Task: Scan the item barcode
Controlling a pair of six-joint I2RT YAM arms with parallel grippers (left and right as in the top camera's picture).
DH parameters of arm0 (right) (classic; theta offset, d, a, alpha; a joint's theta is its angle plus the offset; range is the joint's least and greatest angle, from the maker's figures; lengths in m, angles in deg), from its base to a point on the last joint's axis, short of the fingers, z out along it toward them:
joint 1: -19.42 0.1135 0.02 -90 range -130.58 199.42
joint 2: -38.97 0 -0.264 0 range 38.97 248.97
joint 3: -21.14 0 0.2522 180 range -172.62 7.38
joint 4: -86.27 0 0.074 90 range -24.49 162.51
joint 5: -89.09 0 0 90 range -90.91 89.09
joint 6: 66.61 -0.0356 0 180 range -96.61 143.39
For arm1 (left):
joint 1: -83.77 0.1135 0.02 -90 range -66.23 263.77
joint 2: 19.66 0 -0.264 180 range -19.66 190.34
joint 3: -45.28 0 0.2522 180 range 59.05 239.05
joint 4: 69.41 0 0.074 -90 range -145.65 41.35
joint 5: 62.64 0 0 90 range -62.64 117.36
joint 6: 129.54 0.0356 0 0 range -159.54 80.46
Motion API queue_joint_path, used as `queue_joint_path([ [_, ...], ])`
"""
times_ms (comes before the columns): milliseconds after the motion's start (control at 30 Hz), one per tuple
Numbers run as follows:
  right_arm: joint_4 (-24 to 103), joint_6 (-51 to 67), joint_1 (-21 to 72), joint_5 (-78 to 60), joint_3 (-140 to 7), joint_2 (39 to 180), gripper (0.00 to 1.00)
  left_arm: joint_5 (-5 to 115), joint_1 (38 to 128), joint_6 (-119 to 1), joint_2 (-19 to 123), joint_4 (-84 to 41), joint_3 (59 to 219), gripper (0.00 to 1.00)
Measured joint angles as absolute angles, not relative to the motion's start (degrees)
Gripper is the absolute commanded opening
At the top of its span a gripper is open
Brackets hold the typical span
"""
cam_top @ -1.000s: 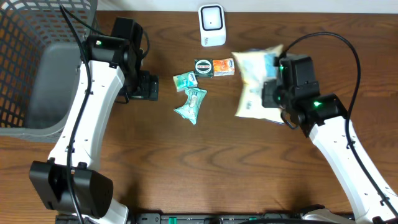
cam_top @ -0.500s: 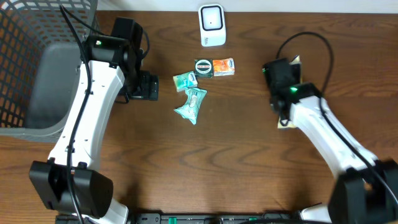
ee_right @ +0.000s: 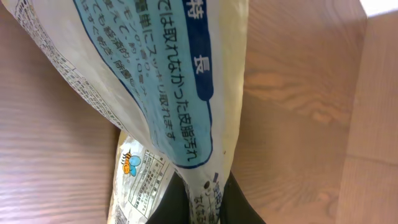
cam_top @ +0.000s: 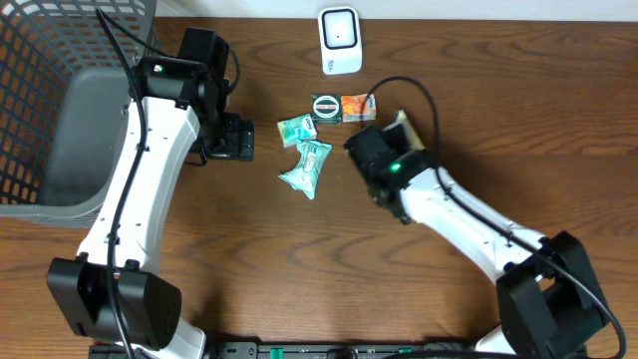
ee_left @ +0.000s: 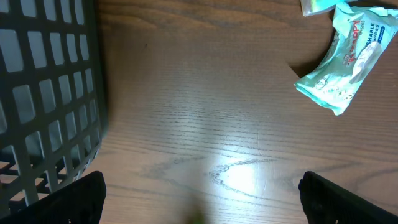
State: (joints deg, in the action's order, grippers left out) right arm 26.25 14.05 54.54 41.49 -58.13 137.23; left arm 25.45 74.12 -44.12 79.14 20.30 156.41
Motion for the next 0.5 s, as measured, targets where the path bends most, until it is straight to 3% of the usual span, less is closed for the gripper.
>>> queue_joint_path([
  [333,29.42,14.29,54.3,60.04,-58.13,137.25,0.01,25.45,74.12,-44.12,79.14,20.3,156.41,0.98],
  [500,32.2,14.95,50.67,60.9,-58.13,137.25,0.01,25.45,74.12,-44.12,79.14,20.3,156.41,0.98],
])
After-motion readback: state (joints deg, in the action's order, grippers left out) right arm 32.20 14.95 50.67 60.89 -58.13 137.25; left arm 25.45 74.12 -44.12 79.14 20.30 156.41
